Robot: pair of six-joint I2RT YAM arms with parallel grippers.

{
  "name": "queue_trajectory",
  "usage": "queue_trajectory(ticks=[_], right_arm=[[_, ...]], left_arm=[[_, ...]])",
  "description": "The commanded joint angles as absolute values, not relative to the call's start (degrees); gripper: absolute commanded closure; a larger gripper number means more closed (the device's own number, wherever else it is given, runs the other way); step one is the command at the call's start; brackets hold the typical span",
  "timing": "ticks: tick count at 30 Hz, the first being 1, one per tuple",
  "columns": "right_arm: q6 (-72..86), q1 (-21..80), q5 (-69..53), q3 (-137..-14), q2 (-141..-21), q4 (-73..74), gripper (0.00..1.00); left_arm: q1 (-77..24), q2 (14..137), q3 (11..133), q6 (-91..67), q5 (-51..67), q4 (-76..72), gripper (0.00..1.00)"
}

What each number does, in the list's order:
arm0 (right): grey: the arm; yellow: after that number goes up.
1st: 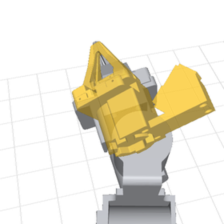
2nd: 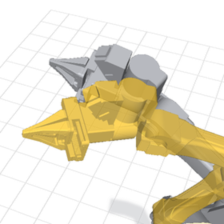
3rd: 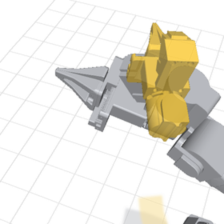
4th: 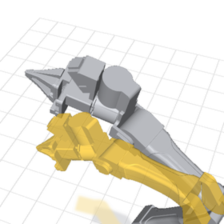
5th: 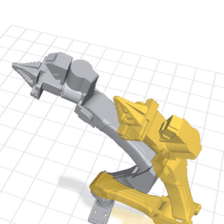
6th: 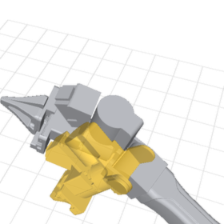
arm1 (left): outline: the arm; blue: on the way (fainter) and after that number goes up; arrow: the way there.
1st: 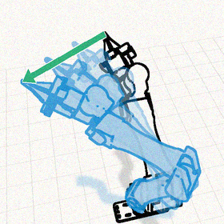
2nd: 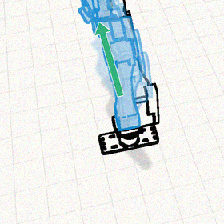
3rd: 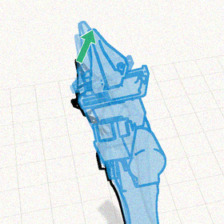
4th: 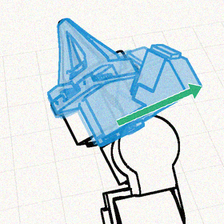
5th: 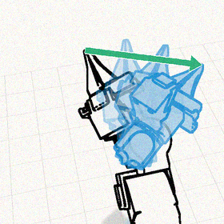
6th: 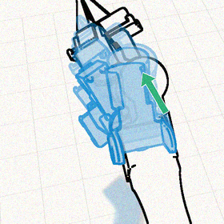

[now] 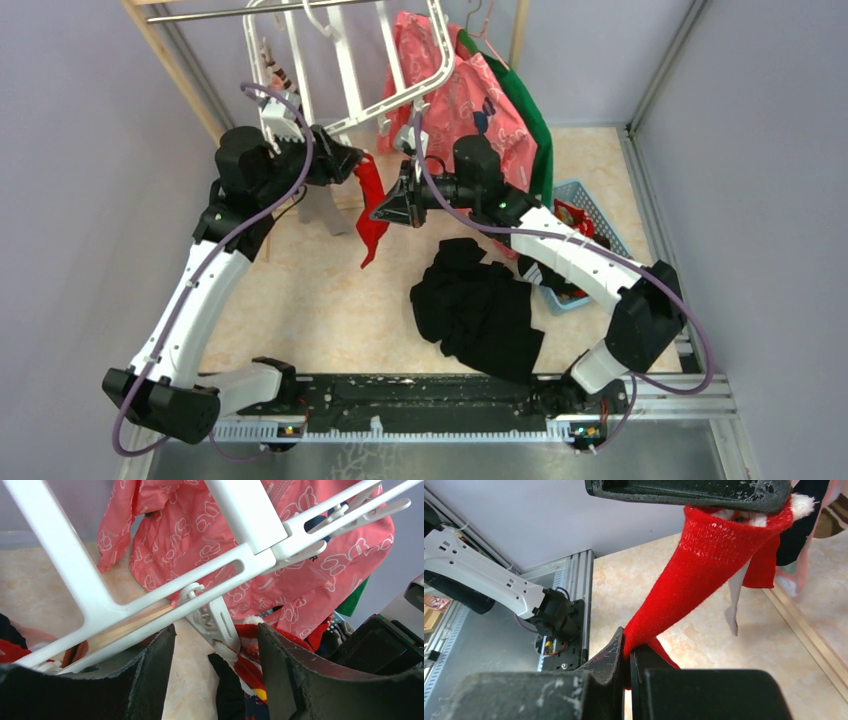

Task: Remove the socks clipped to the hanger
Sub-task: Remove the sock from the hanger.

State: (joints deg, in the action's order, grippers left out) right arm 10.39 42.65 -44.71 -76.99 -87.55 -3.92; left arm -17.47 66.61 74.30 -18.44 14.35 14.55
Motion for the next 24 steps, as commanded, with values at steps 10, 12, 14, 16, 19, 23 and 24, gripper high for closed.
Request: queue_trajectory(ticks=[10,12,14,16,19,23,24], right_arm=[[9.42,44.80,-48.42,-76.89,-87.10,-7.47,1.00],[8.95,45.01,-48.50,-76.57,-87.03,-7.47,1.00],[8.67,45.22,-48.39,-76.27,-87.18,-7.62,1.00],[8.43,45.35,-48.29,-76.23,-87.19,-7.53,1.00],[7.52,45.48,-48.09,-76.10,-87.12,-7.06,1.00],[5.89,45.46,-47.13,-75.48,-86.72,-6.35,1.00],[5.30,45.47,-46.74,-75.18,-86.62,-6.14,1.00]], left_arm=[[-14.65,66.39,72.87,-23.38,18.08,4.92,0.49],[-14.22,66.33,72.40,-24.14,18.61,4.45,0.52],[-13.86,66.31,71.76,-24.81,19.25,3.46,0.56],[-13.55,66.30,71.47,-25.35,20.45,2.82,0.61],[-13.28,66.28,71.18,-25.64,21.56,2.07,0.70],[-12.51,65.88,70.51,-26.15,23.30,1.00,0.83],[-12.22,65.68,70.45,-26.77,23.79,0.82,0.86]])
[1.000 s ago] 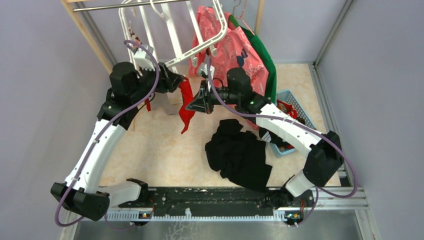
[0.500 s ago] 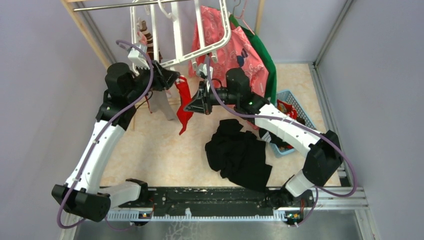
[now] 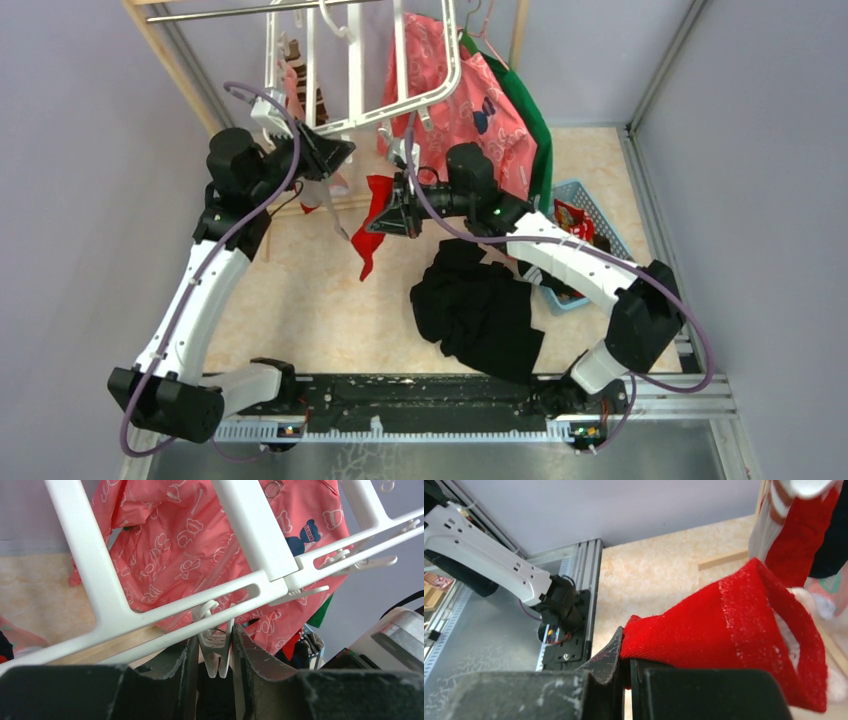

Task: Remove the socks clipped to the hanger
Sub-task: Remove the sock from the hanger, then place the sock in the bin.

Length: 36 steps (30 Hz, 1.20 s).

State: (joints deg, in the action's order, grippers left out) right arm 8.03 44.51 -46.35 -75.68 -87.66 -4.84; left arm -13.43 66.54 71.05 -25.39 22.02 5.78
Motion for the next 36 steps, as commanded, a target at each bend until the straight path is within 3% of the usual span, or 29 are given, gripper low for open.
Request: queue_trajectory(ticks=[1,4,6,15,21,26,36], right_arm=[[4.75,45.44,-46.35,-74.75,-86.45,-6.07,1.00],[2.95,45.40,-45.50,-74.00,-85.94,-5.19,1.00],[0.87,45.46,-44.95,-73.79,-85.15,-3.66,1.00],[-17.88,44.10,-43.54,-76.45,-76.90,15.51,1.00],[-27.14,39.07,-36.75,-75.13,-68.16,27.65,1.00],[-27.18,27.40,-33.25,-71.89,-59.05,35.99,1.00],[-26.02,10.19,-9.46,-64.50,-47.01,48.85,1.00]], left_arm=[[-11.92,65.48,70.23,-27.33,24.46,0.55,0.89],[-11.13,64.81,69.74,-28.72,26.63,-0.35,0.93],[-11.05,64.60,69.77,-28.58,27.57,-1.15,0.88],[-10.99,62.42,67.95,-22.99,31.64,-2.30,0.41],[-10.99,61.34,66.91,-18.55,36.30,-1.93,0.22],[-10.66,59.96,66.90,-11.56,38.99,2.97,0.13],[-10.15,58.56,71.23,-0.46,39.61,13.52,0.01]])
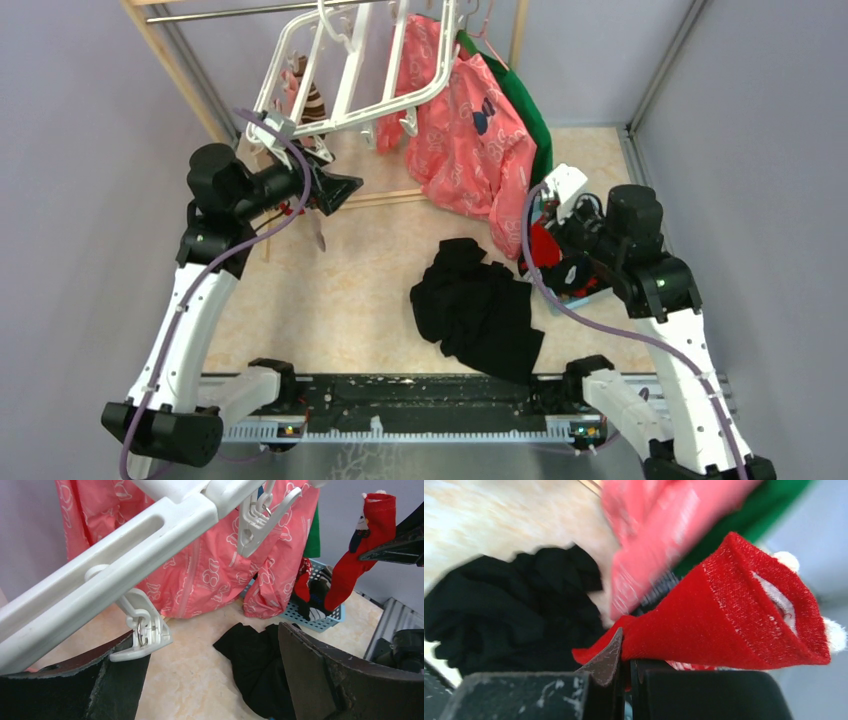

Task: Remove the socks clipped to the hanger
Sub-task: Place the sock in the bin.

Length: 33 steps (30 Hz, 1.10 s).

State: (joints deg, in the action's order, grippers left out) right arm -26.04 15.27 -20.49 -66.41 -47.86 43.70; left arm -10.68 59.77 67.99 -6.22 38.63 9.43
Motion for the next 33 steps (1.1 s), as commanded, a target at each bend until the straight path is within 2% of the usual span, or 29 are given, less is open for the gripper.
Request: queue_trajectory(ticks=[1,7,11,15,18,22,25,28,33], right_arm=[[-25.73,8.82,-8.40,-63.55,-46.91,49.27,1.00],[-26.14,-2.86,-7.81,-56.62,-51.49,48.12,1.00],[-28.23,-12.95,-14.30,-56.06,-60.37,45.65,1.00],[-28.80,-15.88,-16.65,-56.27,-70.38,43.10,0.99],[-29.28,-15.91,-17.61,-56.35,-75.90,41.82,0.85],[-29.66,-15.91,-19.45,-58.99,-78.26,43.89,0.43],[-29.26,-15.93,-20.39,-61.17,-75.74,44.91,0.23],[-28.56,-15.83,-21.27,-63.86,-72.82,46.47,0.14],[-28.26,-14.52,-21.45,-68.60,-69.17,51.10,0.10]], left_arm=[[-10.19,58.41,71.72,0.26,39.17,14.25,0.01],[-10.20,57.77,73.53,1.69,36.35,16.49,0.01],[-10.20,57.19,74.03,1.88,37.87,17.55,0.01],[-10.20,56.48,73.76,3.70,40.22,20.04,0.01],[-10.20,55.79,73.22,6.56,41.24,23.26,0.01],[-10.20,54.62,73.48,12.61,41.97,30.28,0.01],[-10.20,53.62,74.65,17.98,42.62,36.95,0.01],[-10.20,52.67,75.98,22.54,43.68,42.34,0.01],[-10.20,51.51,78.64,28.82,38.81,49.43,0.01]])
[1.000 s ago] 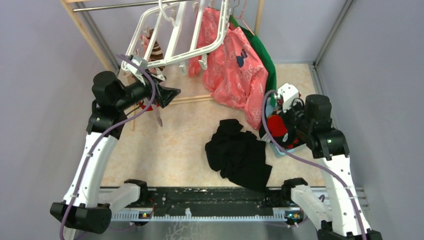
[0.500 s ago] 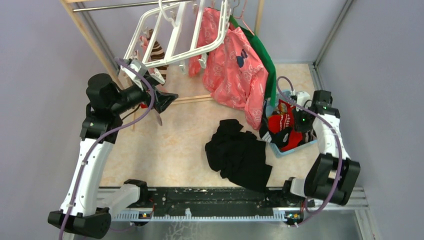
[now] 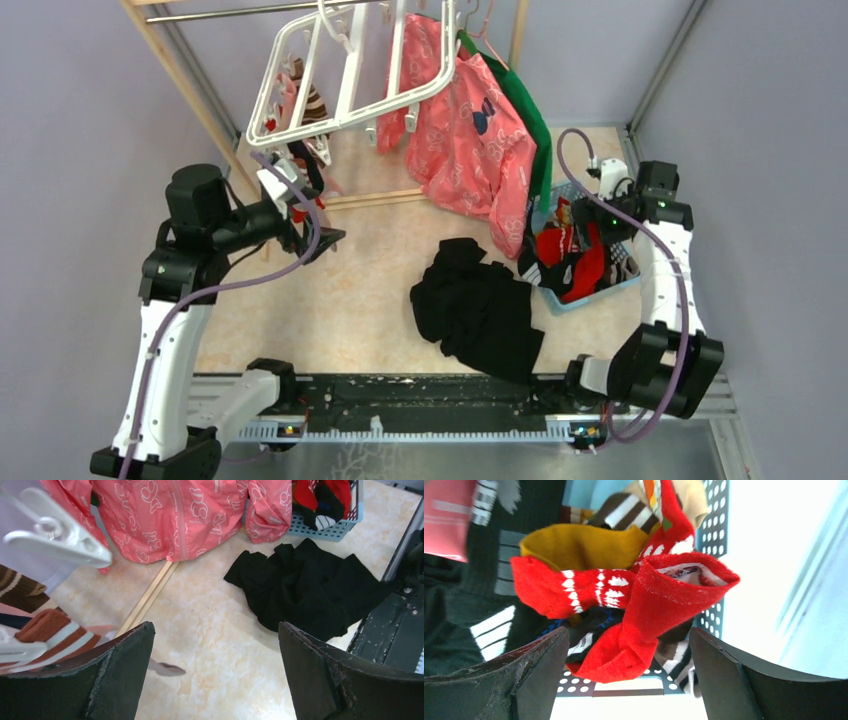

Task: Remove the socks clipped to the hanger
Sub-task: Place the sock in the bin, then remove the sock from the hanger.

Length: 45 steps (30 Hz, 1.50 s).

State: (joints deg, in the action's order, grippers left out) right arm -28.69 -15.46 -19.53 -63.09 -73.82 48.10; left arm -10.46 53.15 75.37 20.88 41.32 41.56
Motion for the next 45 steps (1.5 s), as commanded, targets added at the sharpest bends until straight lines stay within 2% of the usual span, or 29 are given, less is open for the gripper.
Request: queue_trajectory(ticks=[1,7,15,21,28,33,41,45], right_arm=[[-28.10,-14.19,-21.18,-69.31,-68.25,51.67,0.10],[-27.33,-10.41,-21.44,-75.08,-62.86,55.27,0.11],[-25.50,-1.18,-28.75,-83.31,-59.46,56.45,0.14],[-24.78,3.03,-42.58,-84.74,-59.49,53.08,0.18],[-19.71,9.56,-52.96,-80.28,-59.59,40.27,0.25],[-17.78,16.34,-54.62,-75.37,-60.29,30.52,0.26],[-18.66,27.52,-51.48,-72.06,-67.32,25.35,0.29],[-19.25,32.03,-49.27,-71.08,-70.47,22.46,0.30]], left_arm=[[-10.20,51.21,79.30,29.41,36.95,50.45,0.01],[-10.11,49.49,84.93,25.62,21.99,53.67,0.01],[-8.59,49.29,82.85,20.20,4.97,44.10,0.04],[-8.61,50.39,78.55,19.68,7.70,36.67,0.06],[-8.57,51.68,72.67,17.72,12.80,27.53,0.13],[-8.61,52.26,68.55,16.15,14.36,21.36,0.16],[-8.61,53.51,61.44,14.08,18.78,10.39,0.13],[-8.61,54.26,59.99,12.27,22.59,7.88,0.18]])
